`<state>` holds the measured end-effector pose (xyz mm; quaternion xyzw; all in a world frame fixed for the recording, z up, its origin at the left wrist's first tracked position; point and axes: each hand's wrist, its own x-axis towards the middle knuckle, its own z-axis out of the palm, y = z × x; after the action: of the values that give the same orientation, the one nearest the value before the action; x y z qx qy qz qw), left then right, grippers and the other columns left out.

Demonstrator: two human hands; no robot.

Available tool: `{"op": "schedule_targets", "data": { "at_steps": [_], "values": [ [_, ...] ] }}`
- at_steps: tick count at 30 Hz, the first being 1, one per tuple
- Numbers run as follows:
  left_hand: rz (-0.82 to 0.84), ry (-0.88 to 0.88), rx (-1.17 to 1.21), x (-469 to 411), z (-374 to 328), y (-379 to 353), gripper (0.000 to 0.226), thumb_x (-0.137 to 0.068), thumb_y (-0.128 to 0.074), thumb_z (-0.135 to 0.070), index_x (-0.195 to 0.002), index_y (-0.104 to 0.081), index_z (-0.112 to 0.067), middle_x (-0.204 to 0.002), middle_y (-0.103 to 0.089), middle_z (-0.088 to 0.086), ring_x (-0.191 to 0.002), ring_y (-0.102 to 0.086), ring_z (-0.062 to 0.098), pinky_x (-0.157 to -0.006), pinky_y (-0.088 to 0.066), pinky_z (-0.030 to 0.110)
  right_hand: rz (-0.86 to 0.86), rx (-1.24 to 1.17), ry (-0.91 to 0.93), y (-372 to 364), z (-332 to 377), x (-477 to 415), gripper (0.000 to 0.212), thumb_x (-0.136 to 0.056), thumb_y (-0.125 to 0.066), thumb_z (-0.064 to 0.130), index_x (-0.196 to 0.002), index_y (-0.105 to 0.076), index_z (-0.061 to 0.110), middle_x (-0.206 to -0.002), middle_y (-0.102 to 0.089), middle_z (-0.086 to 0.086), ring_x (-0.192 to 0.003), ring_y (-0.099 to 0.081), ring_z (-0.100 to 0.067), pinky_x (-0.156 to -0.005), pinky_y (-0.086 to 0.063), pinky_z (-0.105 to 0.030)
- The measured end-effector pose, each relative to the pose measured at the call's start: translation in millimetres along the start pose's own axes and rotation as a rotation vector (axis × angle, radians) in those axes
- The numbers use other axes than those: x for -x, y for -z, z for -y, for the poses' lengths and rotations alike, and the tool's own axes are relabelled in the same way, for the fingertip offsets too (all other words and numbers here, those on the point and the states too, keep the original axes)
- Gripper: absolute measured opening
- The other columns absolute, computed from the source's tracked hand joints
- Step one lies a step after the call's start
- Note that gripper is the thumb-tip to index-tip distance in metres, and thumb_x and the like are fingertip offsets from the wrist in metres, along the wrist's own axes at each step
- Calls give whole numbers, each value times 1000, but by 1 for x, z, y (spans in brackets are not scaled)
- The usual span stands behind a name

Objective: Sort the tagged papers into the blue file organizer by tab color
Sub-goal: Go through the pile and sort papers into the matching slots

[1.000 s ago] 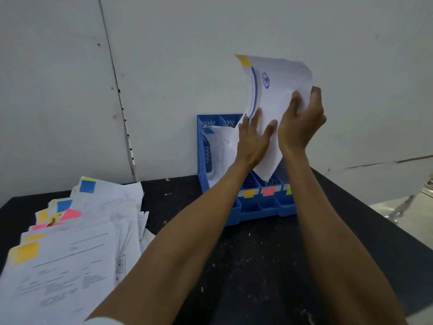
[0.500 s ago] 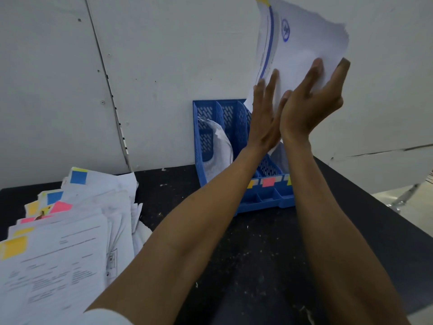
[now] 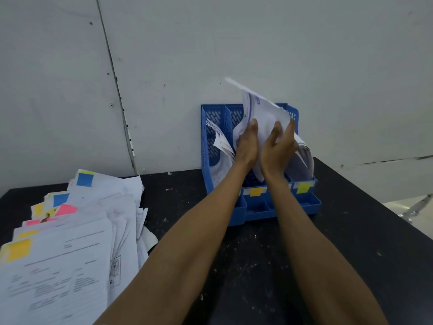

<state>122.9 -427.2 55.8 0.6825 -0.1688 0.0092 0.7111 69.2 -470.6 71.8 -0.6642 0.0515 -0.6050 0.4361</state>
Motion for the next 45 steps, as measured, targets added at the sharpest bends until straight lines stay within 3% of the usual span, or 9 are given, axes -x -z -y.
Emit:
{"op": "schedule_targets", "data": {
  "at_steps": [8,12,15,19,24,29,34,40,45],
  "values": [
    [126,13,109,3,-2,5,61,-101,-24,-54,-150,-33,-17,-152,-37,4,-140,-34,16,-120,-22,38,-29,76,-20,-8,-12,16,32,-102,-38,9,-127,-48,-9,-102,-67,-23,-89,-65,-23,-69,-42,-8],
    [110,66,126,5,-5,7,67,-99,-28,-57,-153,-21,-18,-157,-25,4,-143,-28,18,-113,-24,26,355,311,-193,-10,-33,23,15,-99,-38,10,-105,-49,2,-85,-61,-12,-74,-60,-31,-47,-36,-22],
    [107,111,149,2,2,11,69,-99,-29,-57,-153,-21,-15,-158,-23,8,-143,-27,21,-114,-23,29,524,453,-283,-7,-40,28,14,-95,-41,15,-99,-48,4,-91,-61,-20,-79,-59,-37,-62,-49,-40],
    [119,105,126,5,3,18,57,-98,-30,-57,-138,-46,-18,-143,-44,3,-133,-39,13,-117,-22,32,486,473,-367,-3,-37,32,34,-97,-40,18,-129,-40,7,-109,-62,-22,-94,-60,-39,-74,-50,-45],
    [98,114,94,14,-4,27,78,-91,-32,-70,-149,-35,-18,-154,-35,5,-141,-34,20,-118,-24,41,314,353,-340,-10,-20,29,63,-92,-51,19,-148,-21,12,-135,-52,-15,-118,-53,-34,-88,-49,-44],
    [48,26,13,30,-19,55,50,-92,-35,-67,-95,-66,-28,-104,-68,2,-99,-63,15,-97,-49,41,258,246,-198,-22,20,34,62,-93,-52,21,-148,-25,12,-139,-47,-10,-126,-45,-25,-92,-39,-29],
    [-155,-96,9,54,-46,117,49,-95,-41,-55,-115,-67,-19,-112,-67,1,-99,-65,13,-90,-52,32,302,196,-60,-48,70,57,60,-92,-54,19,-147,-29,12,-138,-49,-9,-126,-45,-25,-93,-43,-33],
    [-391,-157,-345,123,-46,242,34,-101,-45,-36,-110,-68,-13,-107,-68,1,-99,-65,17,-85,-47,23,469,103,-132,-79,130,124,43,-89,-57,15,-131,-47,14,-124,-59,-8,-113,-54,-25,-87,-43,-31],
    [-511,13,-829,210,-6,363,24,-91,-58,-17,-112,-67,-8,-112,-69,9,-103,-63,25,-91,-45,30,892,129,-200,-100,163,211,34,-86,-62,20,-118,-57,11,-117,-63,-10,-108,-59,-28,-85,-44,-30]
  ]
}}
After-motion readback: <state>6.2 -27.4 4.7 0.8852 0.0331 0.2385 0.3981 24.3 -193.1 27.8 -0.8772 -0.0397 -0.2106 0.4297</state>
